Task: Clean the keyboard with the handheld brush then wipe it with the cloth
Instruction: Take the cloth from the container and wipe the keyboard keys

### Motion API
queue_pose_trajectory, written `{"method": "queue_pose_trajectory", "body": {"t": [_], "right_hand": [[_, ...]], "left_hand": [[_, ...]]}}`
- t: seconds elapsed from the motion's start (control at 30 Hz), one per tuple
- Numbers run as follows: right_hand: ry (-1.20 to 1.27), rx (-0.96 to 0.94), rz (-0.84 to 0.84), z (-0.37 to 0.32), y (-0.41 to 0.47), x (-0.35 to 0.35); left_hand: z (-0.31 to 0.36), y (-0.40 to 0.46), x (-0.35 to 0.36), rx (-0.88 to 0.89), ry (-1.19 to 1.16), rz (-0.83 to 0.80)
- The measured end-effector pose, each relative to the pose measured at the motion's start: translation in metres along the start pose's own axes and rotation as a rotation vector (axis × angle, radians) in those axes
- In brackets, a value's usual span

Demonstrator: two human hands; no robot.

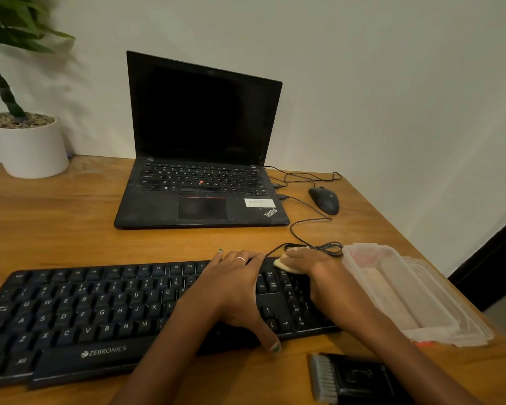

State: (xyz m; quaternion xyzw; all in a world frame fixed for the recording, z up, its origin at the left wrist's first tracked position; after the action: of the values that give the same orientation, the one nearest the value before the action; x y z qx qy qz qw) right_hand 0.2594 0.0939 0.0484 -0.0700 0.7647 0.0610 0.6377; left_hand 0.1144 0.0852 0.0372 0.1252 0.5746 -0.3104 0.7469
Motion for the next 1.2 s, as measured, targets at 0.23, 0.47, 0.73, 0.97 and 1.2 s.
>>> {"method": "queue_pose_trajectory", "body": {"t": [0.23,0.47,0.73,0.97,1.2], "right_hand": [[-0.062,-0.074,0.118,-0.018,-0.029,-0.005],[-0.096,0.031,0.098,-0.006,-0.04,-0.015],[-0.021,0.014,0.142,0.002,-0.05,-0.019],[-0.059,-0.1,-0.055,-0.022,-0.058,0.003],[-0.016,-0.072,0.048,-0.032,-0.066,-0.01]], "left_hand": [[0.001,-0.002,-0.003,-0.001,0.018,-0.013],[0.001,-0.003,-0.004,-0.003,0.019,-0.028],[0.002,-0.004,-0.005,0.0,0.027,-0.042],[0.002,-0.004,-0.005,0.004,0.042,-0.028],[0.004,-0.005,-0.006,0.0,0.032,-0.026]]}}
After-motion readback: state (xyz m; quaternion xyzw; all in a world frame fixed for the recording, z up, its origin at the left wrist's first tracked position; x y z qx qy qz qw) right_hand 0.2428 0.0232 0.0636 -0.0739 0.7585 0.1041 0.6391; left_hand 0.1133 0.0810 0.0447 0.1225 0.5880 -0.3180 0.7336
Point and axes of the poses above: each hand's wrist, its own y-axis towards the middle knuckle, its own x-axis out of the palm, z = x × y, the point moved 5 cm from there along y, towards the middle knuckle, and after that the axes turned 7 degrees about x, right-handed, at the moved point
